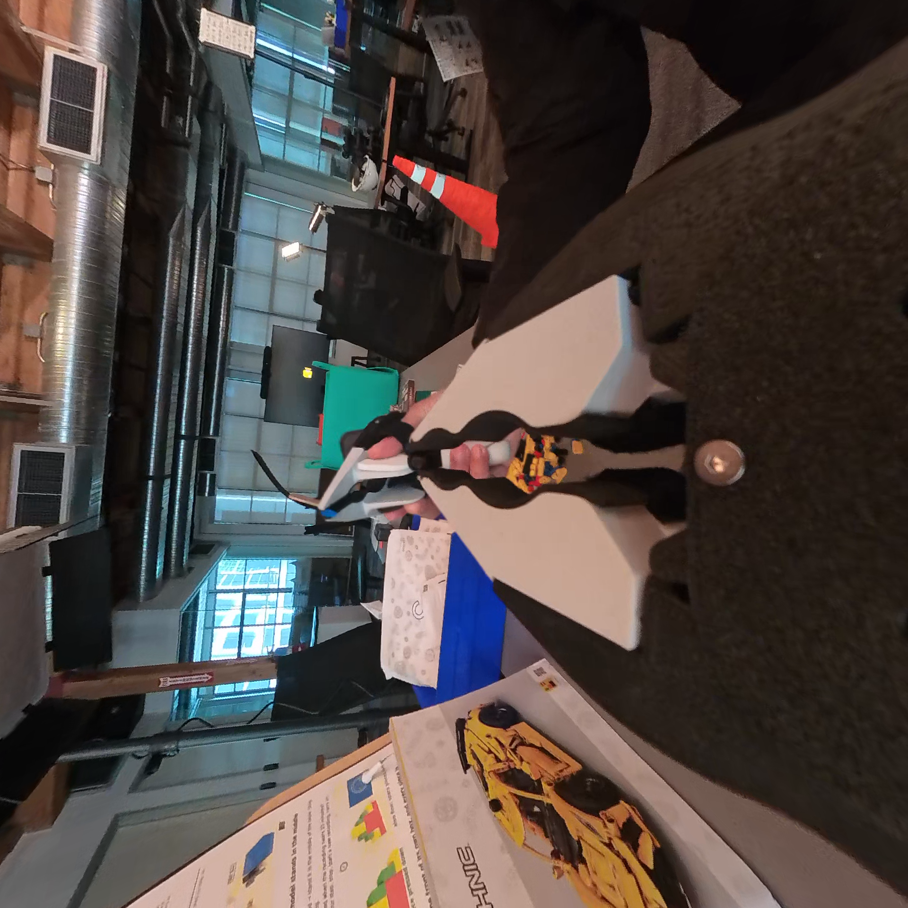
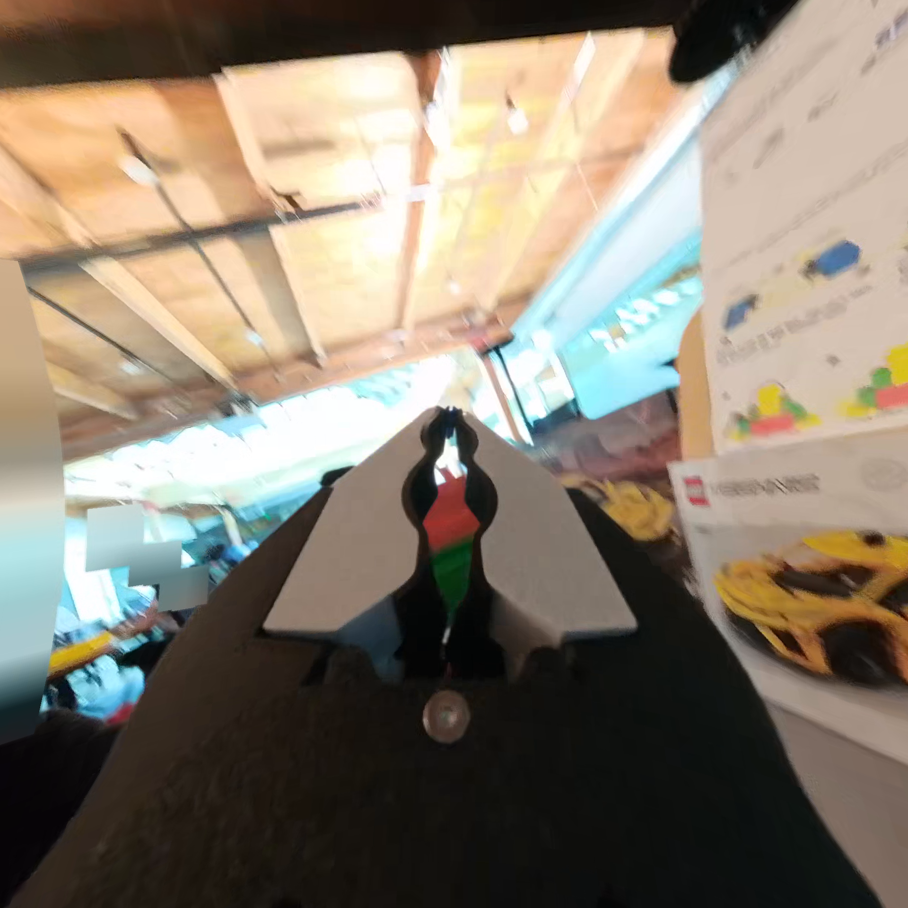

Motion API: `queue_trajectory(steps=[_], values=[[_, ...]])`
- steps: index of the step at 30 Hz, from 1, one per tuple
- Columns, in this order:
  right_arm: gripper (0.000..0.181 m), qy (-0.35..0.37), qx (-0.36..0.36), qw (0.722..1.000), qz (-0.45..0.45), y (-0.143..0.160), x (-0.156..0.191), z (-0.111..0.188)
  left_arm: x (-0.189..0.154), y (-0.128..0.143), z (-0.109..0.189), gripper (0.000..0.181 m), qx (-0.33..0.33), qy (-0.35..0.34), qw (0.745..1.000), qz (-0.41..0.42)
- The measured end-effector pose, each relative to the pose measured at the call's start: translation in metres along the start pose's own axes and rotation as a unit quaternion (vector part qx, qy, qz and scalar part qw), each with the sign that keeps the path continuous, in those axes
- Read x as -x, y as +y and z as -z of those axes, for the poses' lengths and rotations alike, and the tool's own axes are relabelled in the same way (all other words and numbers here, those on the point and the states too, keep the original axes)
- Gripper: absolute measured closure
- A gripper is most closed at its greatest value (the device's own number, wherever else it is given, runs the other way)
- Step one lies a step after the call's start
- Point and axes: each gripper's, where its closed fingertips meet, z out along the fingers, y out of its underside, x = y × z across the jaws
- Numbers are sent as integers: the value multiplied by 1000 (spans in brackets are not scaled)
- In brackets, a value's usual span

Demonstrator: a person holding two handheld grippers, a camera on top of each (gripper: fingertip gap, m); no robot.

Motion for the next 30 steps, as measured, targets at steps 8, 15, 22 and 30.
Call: queue_trajectory(steps=[8, 15, 22, 30], values=[[178, 433, 641, 631, 57, 64, -91, 243, 4, 6, -2, 175, 23, -15, 1000, -9], [173, 424, 702, 572, 23, 76, -90, 291, -6, 17, -13, 175, 56, -3, 998, -18], [151, 360, 625, 671, 171, 56, -81, 202, -23, 25, -18, 175, 81, 59, 993, 55], [143, -16, 518, 724, 455, 122, 92, 19, -76, 32, 1, 175, 119, 250, 944, 181]])
